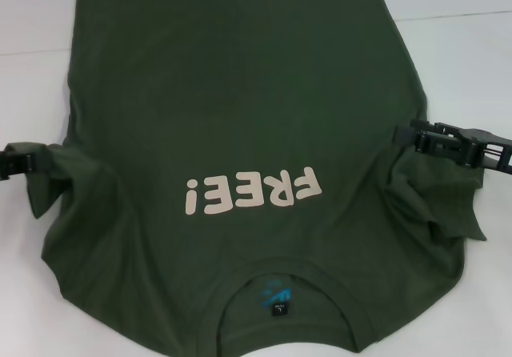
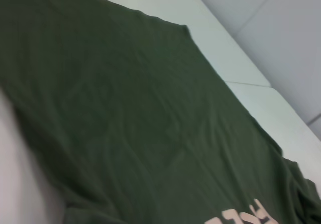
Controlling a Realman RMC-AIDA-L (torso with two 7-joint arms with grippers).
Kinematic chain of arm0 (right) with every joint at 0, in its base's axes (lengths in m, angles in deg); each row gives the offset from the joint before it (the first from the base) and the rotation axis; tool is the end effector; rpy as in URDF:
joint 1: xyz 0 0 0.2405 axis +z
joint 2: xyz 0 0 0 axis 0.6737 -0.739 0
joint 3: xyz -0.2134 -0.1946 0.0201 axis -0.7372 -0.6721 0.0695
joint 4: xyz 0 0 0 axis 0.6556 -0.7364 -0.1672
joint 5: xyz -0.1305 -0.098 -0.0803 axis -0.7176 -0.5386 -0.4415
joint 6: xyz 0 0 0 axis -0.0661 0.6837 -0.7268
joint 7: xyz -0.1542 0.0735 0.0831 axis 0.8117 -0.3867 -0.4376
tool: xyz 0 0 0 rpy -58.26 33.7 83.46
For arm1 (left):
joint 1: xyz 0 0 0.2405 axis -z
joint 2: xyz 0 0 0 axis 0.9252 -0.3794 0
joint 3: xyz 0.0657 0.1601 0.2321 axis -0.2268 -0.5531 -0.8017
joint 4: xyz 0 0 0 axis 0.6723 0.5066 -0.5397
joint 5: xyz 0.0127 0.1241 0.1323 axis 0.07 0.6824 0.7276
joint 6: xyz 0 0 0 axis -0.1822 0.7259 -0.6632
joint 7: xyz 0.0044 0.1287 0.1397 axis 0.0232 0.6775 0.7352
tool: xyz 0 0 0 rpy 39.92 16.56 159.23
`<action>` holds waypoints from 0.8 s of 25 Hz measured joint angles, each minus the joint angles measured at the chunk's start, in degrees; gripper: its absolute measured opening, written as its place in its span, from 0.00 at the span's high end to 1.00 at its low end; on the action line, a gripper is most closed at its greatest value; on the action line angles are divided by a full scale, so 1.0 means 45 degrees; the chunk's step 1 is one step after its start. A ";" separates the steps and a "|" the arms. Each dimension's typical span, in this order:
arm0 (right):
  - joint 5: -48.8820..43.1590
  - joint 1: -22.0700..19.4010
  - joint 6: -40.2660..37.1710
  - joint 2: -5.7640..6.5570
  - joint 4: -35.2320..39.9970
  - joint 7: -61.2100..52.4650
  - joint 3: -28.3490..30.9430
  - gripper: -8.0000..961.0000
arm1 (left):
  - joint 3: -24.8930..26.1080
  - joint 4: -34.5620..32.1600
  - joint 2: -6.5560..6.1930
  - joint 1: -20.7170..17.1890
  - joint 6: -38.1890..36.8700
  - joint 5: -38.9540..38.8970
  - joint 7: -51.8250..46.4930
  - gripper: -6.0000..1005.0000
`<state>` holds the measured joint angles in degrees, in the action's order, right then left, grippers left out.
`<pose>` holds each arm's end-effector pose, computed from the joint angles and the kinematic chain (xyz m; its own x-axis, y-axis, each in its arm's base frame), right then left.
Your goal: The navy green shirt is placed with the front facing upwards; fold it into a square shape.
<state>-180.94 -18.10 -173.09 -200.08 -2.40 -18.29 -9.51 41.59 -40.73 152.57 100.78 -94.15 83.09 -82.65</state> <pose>0.3135 0.3200 0.0002 0.3719 -0.5819 -0.7233 -0.8283 -0.5597 0.0243 -0.2933 0.3563 0.0173 0.4589 0.7731 0.4379 0.8784 -0.4687 -0.0933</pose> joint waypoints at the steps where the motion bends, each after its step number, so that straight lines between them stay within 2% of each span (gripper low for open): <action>1: 0.0002 -0.0001 0.0002 -0.0002 -0.0002 0.0000 0.0000 0.05 | -0.0200 0.0004 0.0062 0.0038 0.0009 -0.0089 0.0007 0.98; 10: 0.0005 0.0014 0.0043 -0.0024 -0.0025 0.0005 0.0000 0.05 | -0.1378 0.0296 0.0590 0.0391 0.0714 -0.0210 0.0043 0.98; 20: 0.0003 0.0062 0.0183 -0.0023 -0.0028 0.0047 0.0000 0.05 | -0.1604 0.0814 0.1021 0.0652 0.0981 -0.0302 0.0350 0.98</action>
<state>-180.93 -17.82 -172.26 -200.18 -2.52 -18.08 -9.51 34.37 -37.07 157.16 103.72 -89.74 81.73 -81.08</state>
